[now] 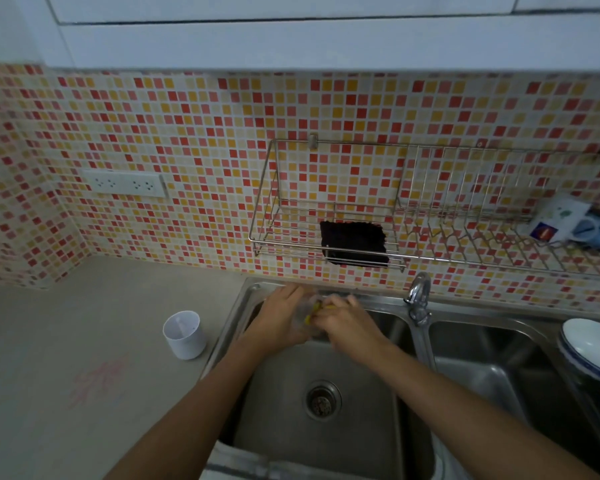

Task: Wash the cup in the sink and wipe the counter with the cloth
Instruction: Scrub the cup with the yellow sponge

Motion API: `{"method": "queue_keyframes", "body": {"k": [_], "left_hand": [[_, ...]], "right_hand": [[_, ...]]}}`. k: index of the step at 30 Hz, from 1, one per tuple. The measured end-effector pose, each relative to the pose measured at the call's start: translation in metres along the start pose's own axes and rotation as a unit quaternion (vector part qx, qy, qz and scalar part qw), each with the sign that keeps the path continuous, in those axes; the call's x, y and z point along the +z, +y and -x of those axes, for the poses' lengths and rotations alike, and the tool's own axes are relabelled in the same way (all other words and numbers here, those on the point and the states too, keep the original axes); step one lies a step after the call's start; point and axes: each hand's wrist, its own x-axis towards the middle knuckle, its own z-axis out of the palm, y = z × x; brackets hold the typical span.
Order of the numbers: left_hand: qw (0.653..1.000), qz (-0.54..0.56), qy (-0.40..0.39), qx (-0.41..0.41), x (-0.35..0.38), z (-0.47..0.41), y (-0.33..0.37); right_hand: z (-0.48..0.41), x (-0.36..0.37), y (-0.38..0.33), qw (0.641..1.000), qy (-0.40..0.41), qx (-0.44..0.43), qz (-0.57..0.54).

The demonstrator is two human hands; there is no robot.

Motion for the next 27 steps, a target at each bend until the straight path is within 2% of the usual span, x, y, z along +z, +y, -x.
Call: {"method": "queue_keyframes", "body": {"k": [3,7,11,17,21,24,27], "left_hand": [[1.000,0.011,0.001,-0.008,0.000,0.001,0.000],[1.000,0.019,-0.012,-0.018,0.004,0.012,-0.007],[0.999,0.039,-0.025,-0.020,0.001,0.013,-0.009],[0.997,0.052,-0.026,-0.041,-0.008,0.007,-0.016],[0.997,0.037,0.028,-0.056,-0.006,0.009,-0.016],[0.996,0.037,0.063,-0.056,-0.005,0.004,-0.014],[0.998,0.005,0.051,-0.035,-0.004,-0.002,-0.020]], "right_hand": [[0.003,-0.001,-0.002,0.999,-0.001,-0.005,0.049],[0.013,0.008,-0.004,0.996,-0.025,0.007,-0.086],[0.018,0.019,0.005,0.997,-0.009,-0.028,-0.076],[0.006,0.015,0.006,0.986,0.117,-0.080,-0.088],[-0.003,0.011,0.007,0.983,0.127,-0.099,-0.094],[-0.010,0.010,0.008,0.987,0.091,-0.061,-0.116],[-0.012,0.002,0.001,0.967,0.029,0.049,-0.248]]}}
